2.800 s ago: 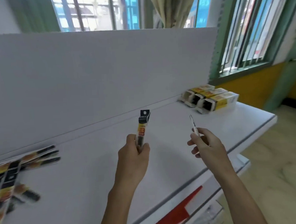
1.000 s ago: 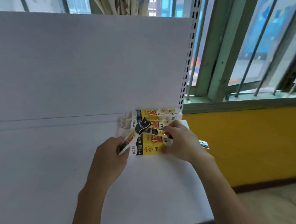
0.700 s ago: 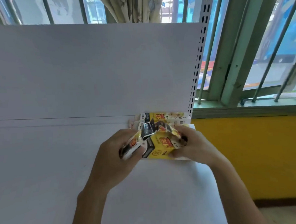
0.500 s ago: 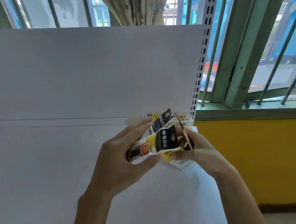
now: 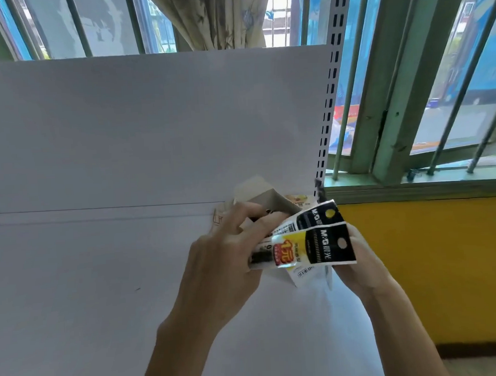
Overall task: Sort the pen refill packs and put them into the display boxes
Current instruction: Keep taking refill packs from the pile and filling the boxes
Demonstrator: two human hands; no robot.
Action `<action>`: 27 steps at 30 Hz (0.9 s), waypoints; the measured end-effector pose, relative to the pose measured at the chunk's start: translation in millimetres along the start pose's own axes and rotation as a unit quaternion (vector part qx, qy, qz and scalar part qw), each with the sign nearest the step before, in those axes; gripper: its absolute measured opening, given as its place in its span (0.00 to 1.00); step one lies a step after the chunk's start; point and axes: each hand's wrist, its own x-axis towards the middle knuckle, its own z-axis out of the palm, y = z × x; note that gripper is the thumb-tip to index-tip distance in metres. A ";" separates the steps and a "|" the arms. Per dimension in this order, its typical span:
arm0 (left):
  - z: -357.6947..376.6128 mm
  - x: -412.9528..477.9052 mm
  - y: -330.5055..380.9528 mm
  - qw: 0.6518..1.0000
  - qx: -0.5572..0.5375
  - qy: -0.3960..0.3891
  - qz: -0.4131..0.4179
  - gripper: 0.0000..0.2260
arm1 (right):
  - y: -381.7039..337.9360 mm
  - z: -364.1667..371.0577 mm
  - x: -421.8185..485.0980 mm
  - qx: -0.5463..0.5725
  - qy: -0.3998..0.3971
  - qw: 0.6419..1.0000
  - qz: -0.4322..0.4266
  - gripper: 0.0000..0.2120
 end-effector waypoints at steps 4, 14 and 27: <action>1.2 3.3 4.8 1.000 0.013 0.001 0.024 0.20 | -40.4 7.6 1.1 -0.008 0.178 0.982 -0.067 0.16; 5.6 7.2 6.9 0.999 -0.002 0.002 0.041 0.21 | -91.8 40.8 -8.7 -0.297 0.058 0.896 -0.324 0.12; 6.7 2.0 7.4 0.998 -0.017 0.013 0.053 0.21 | -74.7 35.7 -14.9 -0.334 0.014 0.930 -0.152 0.17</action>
